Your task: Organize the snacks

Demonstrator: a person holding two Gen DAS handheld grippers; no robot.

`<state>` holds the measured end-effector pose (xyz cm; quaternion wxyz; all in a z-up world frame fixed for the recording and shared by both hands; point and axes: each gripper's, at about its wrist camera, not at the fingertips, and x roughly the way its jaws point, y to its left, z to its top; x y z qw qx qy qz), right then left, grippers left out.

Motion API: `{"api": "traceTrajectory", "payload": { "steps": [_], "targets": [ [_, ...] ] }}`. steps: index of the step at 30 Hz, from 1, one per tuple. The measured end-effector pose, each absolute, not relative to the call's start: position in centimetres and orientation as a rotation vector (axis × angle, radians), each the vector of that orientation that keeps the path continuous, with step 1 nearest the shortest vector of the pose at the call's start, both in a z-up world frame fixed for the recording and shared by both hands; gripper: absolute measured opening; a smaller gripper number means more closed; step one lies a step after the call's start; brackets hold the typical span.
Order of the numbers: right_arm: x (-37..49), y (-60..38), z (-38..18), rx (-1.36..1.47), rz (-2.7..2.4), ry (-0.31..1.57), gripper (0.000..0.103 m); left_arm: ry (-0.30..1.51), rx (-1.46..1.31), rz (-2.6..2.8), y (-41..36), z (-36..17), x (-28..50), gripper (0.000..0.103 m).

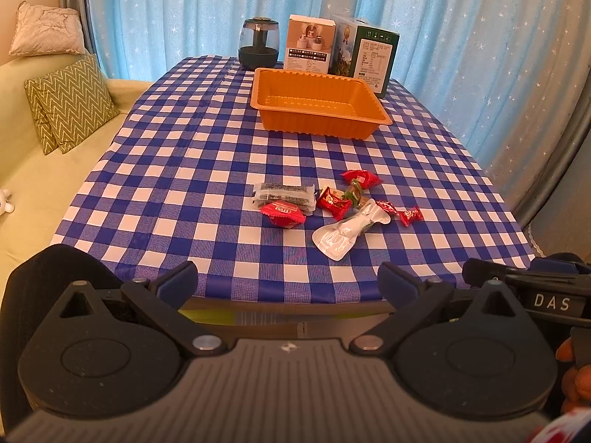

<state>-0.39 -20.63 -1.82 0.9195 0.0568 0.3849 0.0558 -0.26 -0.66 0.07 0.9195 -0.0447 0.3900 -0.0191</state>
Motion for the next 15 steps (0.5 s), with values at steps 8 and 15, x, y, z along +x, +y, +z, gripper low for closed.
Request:
{"api": "traceTrajectory", "payload": {
  "steps": [8, 15],
  "targets": [
    [-0.36, -20.63, -1.82, 0.117, 0.114, 0.792, 0.103, 0.803, -0.093, -0.039, -0.76, 0.08, -0.26, 0.103],
    [-0.38, -20.65, -2.05, 0.118, 0.112, 0.794, 0.103, 0.803, -0.094, -0.041, -0.88, 0.08, -0.24, 0.103]
  ]
}}
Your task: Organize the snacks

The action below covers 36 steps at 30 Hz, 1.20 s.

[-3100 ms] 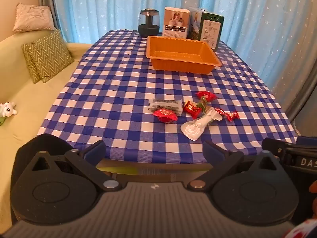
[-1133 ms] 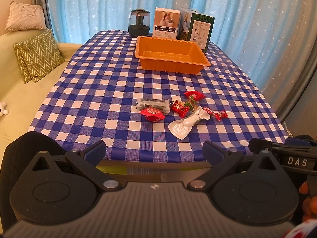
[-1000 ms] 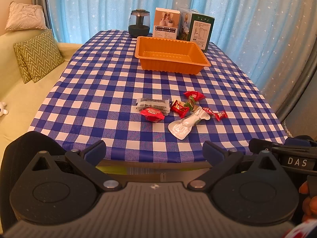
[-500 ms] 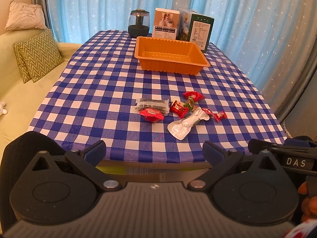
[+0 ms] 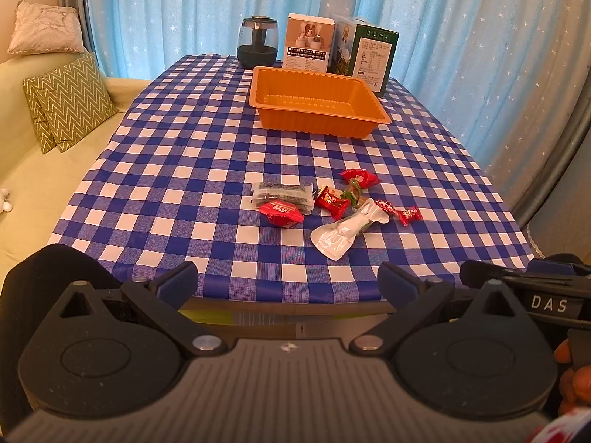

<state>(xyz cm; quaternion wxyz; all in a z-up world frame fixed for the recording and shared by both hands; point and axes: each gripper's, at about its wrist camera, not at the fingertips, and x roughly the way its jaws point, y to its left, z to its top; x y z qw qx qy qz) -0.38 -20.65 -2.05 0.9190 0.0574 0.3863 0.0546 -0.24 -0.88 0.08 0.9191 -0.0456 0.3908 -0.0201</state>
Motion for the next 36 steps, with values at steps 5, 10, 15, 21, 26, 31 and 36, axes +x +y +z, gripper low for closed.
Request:
{"api": "traceTrajectory", "payload": {
  "steps": [5, 10, 15, 21, 26, 31, 36],
  "targets": [
    [-0.4, -20.7, -2.0, 0.118, 0.112, 0.793, 0.103, 0.809, -0.104, -0.048, -1.2, -0.1, -0.1, 0.103],
    [-0.2, -20.7, -2.2, 0.123, 0.099, 0.776, 0.103, 0.807, -0.113, -0.059, -1.1, -0.3, 0.2, 0.103],
    [0.1, -20.4, -2.2, 0.116, 0.093, 0.755, 0.103, 0.806, -0.116, -0.068, -0.5, -0.7, 1.0, 0.103],
    [1.1, -20.2, -2.7, 0.105, 0.110, 0.734, 0.103, 0.803, -0.102, -0.082, 0.5, -1.4, 2.8, 0.102],
    [2.7, -20.6, -3.5, 0.109, 0.098, 0.734, 0.102, 0.803, -0.072, -0.070, 1.3, -2.3, 5.3, 0.097],
    [4.6, -21.0, -4.6, 0.111, 0.090, 0.713, 0.102, 0.807, -0.062, -0.072, 1.7, -3.5, 7.6, 0.091],
    [7.2, -21.5, -6.1, 0.115, 0.087, 0.696, 0.102, 0.821, -0.042, -0.098, 1.7, -5.0, 9.7, 0.084]
  ]
}}
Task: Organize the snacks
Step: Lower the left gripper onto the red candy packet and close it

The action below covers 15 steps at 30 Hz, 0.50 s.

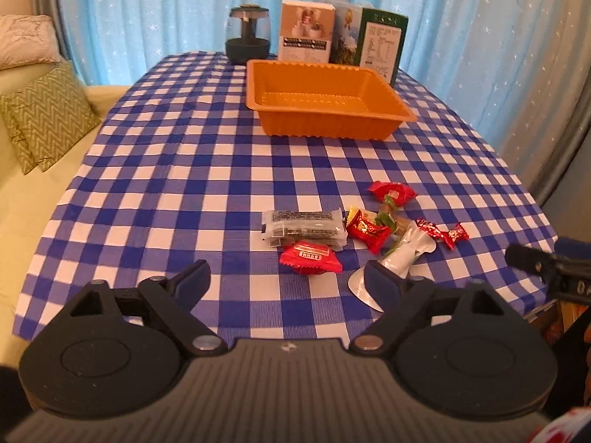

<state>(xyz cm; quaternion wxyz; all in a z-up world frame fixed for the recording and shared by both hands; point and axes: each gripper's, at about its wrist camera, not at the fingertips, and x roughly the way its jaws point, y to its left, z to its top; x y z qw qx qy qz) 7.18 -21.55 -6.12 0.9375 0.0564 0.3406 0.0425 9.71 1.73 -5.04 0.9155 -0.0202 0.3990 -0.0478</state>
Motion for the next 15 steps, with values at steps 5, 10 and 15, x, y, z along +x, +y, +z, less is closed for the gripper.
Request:
{"api": "traceTrajectory", "payload": {
  "steps": [5, 10, 15],
  "targets": [
    [9.4, -21.7, -7.6, 0.125, 0.093, 0.702, 0.089, 0.843, -0.021, -0.150, 1.3, -6.6, 11.8, 0.069],
    [10.3, -21.7, -9.3, 0.161, 0.106, 0.742, 0.085, 0.834, 0.022, -0.213, 0.3, -8.1, 13.2, 0.060],
    [10.4, -21.1, -10.0, 0.163, 0.130, 0.764, 0.085, 0.830, 0.052, -0.232, -0.5, -9.6, 14.3, 0.048]
  ]
}}
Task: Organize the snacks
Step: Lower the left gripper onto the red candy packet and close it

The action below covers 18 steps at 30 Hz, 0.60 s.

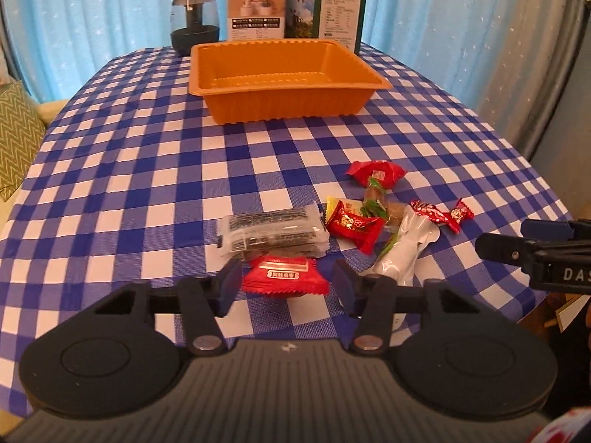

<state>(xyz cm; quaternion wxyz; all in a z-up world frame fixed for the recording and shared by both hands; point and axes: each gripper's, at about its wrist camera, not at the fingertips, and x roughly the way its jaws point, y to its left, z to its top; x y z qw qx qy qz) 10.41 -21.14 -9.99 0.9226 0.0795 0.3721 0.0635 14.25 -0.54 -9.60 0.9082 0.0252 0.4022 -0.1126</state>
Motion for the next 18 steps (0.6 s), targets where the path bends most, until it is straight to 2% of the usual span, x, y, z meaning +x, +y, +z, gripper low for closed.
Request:
{"api": "traceTrajectory", "payload": {
  "steps": [11, 15, 18],
  "targets": [
    [11.1, -20.3, -10.8, 0.139, 0.126, 0.792, 0.085, 0.760, 0.111, -0.228, -0.7, -10.9, 14.5, 0.049],
    [11.1, -20.3, -10.9, 0.138, 0.121, 0.798, 0.085, 0.755, 0.083, -0.214, -0.1, -11.2, 14.9, 0.054],
    [11.1, -20.1, -10.9, 0.134, 0.121, 0.800, 0.085, 0.741, 0.073, -0.219, -0.1, -11.4, 15.3, 0.055]
  ]
}}
